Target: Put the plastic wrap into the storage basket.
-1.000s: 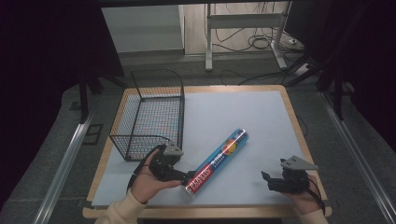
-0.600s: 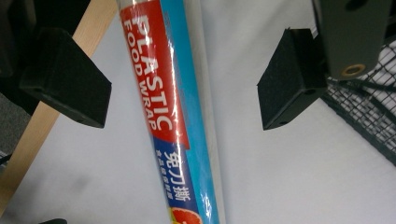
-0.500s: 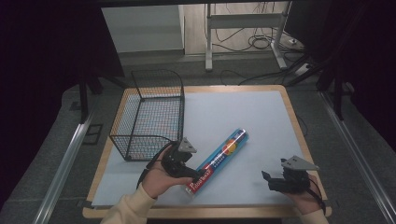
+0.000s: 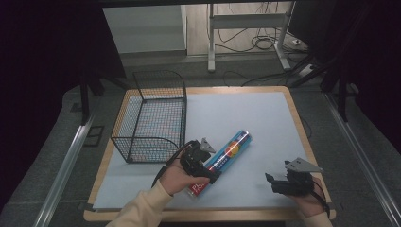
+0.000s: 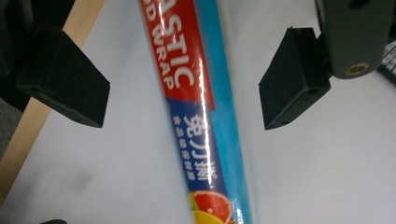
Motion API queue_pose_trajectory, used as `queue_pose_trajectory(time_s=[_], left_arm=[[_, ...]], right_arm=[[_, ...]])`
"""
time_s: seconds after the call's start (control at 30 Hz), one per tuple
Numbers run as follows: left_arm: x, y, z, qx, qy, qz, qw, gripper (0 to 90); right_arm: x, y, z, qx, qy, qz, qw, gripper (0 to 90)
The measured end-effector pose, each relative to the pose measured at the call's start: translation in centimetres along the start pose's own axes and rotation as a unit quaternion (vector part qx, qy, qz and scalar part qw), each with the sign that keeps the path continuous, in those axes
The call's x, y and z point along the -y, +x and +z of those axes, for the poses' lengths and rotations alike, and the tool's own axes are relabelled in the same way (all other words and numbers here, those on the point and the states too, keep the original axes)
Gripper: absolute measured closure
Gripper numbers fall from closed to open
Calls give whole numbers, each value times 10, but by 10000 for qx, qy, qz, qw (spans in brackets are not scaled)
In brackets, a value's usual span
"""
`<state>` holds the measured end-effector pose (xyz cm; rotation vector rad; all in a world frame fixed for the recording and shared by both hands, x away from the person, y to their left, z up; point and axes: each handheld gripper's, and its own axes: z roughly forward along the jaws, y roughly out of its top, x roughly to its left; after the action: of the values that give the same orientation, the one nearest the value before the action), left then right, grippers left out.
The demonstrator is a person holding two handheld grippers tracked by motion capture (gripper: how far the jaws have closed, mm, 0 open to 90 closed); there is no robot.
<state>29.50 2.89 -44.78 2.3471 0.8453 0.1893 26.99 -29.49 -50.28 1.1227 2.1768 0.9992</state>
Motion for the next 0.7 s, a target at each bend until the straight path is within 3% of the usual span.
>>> queue_pose_trajectory(time_s=[0.27, 0.7], left_arm=[[-16, 0, 15, -124, 234, 16, 9996, 162], [-35, 8, 52, -135, 634, 2, 9979, 136]], right_arm=[[0, 0, 0, -5, -5, -14, 10000, 137], [0, -1, 0, 24, 29, -24, 10000, 138]])
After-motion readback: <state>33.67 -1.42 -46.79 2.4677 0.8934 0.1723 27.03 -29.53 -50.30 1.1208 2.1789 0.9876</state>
